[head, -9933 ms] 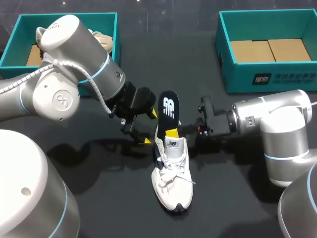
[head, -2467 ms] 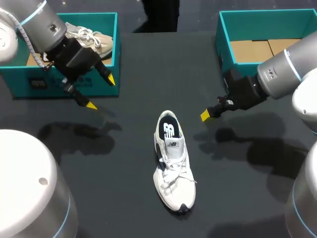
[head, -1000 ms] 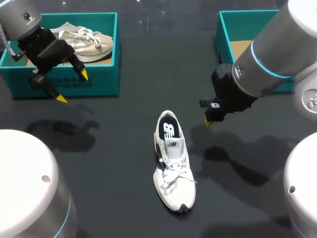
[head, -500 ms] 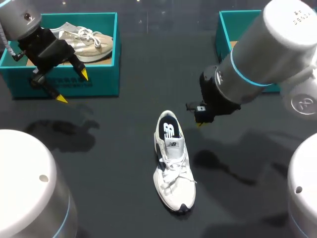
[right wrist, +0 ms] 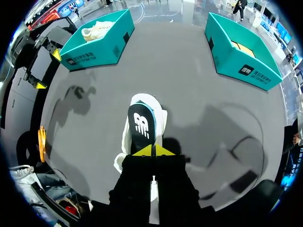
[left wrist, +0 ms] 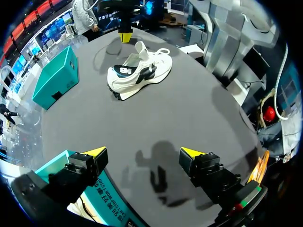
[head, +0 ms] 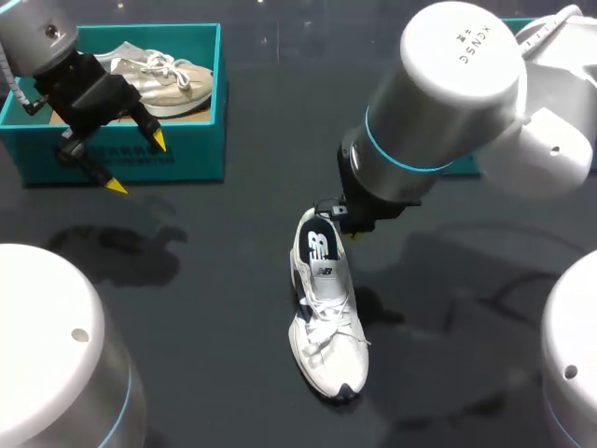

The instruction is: Take the shoe out of the shoebox, open the shoe tongue, remove and reinsert the insole, then place the shoe into the shoebox

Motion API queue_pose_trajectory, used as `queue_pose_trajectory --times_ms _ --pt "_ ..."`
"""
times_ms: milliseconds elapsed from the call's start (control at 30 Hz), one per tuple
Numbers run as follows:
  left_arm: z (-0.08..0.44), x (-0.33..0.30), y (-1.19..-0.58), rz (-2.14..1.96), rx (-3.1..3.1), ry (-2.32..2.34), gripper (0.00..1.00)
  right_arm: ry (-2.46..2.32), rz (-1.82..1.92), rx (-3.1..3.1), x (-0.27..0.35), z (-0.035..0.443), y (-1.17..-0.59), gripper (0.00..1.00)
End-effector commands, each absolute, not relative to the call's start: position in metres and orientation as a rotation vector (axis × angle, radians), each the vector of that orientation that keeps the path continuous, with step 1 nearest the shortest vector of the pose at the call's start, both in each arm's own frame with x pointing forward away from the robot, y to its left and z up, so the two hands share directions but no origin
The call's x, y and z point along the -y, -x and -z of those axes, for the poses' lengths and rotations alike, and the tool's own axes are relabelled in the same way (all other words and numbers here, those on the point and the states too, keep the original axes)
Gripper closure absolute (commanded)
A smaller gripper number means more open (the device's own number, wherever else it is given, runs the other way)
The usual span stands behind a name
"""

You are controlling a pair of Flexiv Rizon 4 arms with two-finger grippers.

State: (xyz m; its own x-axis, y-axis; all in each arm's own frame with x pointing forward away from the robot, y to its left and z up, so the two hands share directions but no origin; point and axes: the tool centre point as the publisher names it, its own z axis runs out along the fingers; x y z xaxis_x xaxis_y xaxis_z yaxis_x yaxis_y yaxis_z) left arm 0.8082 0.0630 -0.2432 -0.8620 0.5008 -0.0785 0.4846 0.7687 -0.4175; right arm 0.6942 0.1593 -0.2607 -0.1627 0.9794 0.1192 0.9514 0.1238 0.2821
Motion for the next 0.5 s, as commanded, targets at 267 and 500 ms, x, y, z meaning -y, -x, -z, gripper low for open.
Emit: queue_pose_trajectory --times_ms 267,500 --pt "0.243 -0.0639 -0.8072 -0.669 2.921 0.815 0.0 -1.973 -0.375 -2.216 -0.1887 0.2846 -0.7047 1.0" --pt "0.243 -0.0639 -0.8072 -0.669 2.921 0.815 0.0 -1.973 -0.375 -2.216 -0.1887 0.2846 -0.7047 1.0"
